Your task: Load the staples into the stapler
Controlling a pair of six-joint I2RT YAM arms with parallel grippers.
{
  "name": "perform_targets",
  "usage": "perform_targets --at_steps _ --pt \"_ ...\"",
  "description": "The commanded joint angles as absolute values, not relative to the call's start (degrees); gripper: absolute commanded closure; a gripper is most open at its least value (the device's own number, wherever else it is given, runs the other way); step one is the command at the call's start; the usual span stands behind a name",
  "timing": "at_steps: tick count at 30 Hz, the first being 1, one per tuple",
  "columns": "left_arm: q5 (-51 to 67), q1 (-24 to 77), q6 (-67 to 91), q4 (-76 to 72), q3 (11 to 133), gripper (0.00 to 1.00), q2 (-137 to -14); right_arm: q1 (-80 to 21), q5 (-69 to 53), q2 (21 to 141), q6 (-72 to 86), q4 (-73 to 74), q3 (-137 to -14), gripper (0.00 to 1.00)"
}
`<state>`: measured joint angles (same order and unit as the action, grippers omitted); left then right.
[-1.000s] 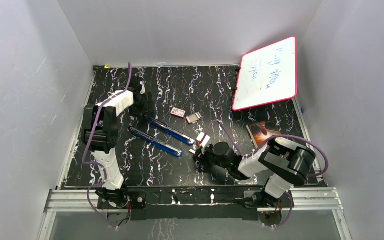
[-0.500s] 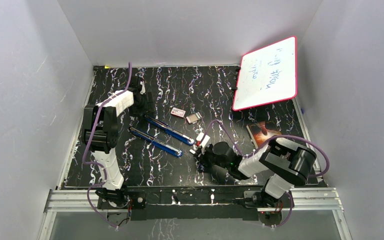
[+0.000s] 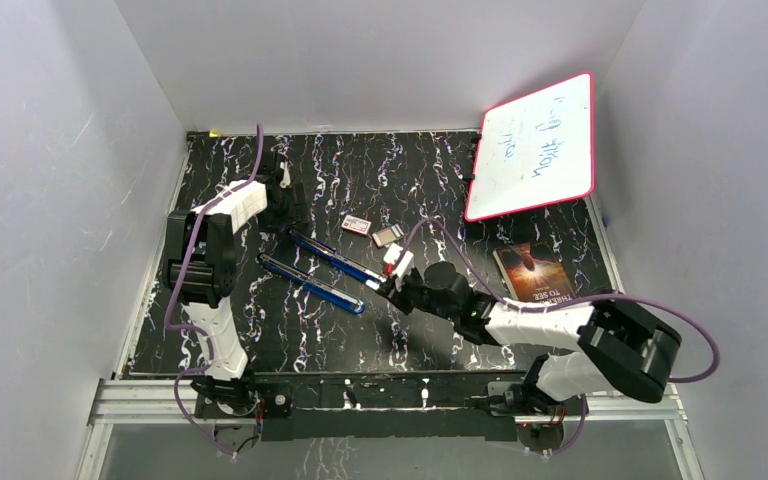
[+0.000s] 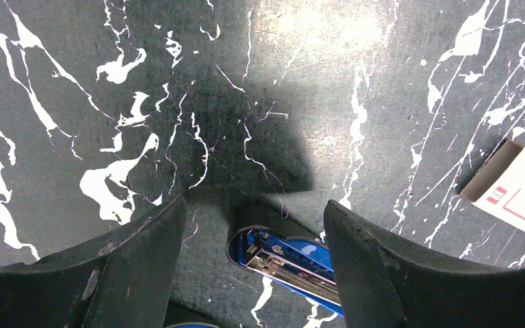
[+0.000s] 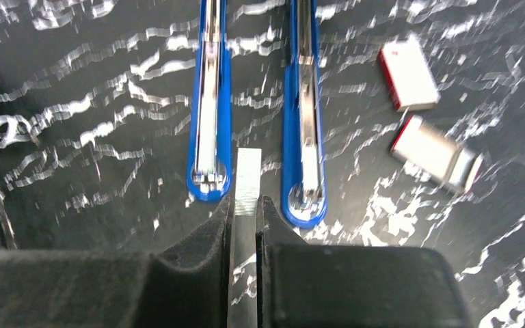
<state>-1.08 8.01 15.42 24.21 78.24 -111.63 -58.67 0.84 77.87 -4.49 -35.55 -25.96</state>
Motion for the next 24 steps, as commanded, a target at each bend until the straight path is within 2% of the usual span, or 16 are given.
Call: perform_targets --at_steps 1,6,11,24 --pt "-0.87 8.26 15.47 24.65 77.43 0.28 -107.18 -58.89 1.58 74.35 -6.56 -29.66 -32.93 0.95" --pt "-0.05 8.25 15.6 24.56 77.37 0.28 -107.06 -58.31 2.5 79.85 -7.37 -20.45 -41.87 1.0" --pt "-1.32 8.25 15.08 24.61 77.26 0.27 -106.84 -57.21 2.76 86.67 -6.55 -11.23 -51.8 1.0" --pt "-0.35 8.23 14.94 26.52 78.79 0.28 -108.85 -51.74 -3.47 97.74 -4.14 0.29 -66.43 1.0"
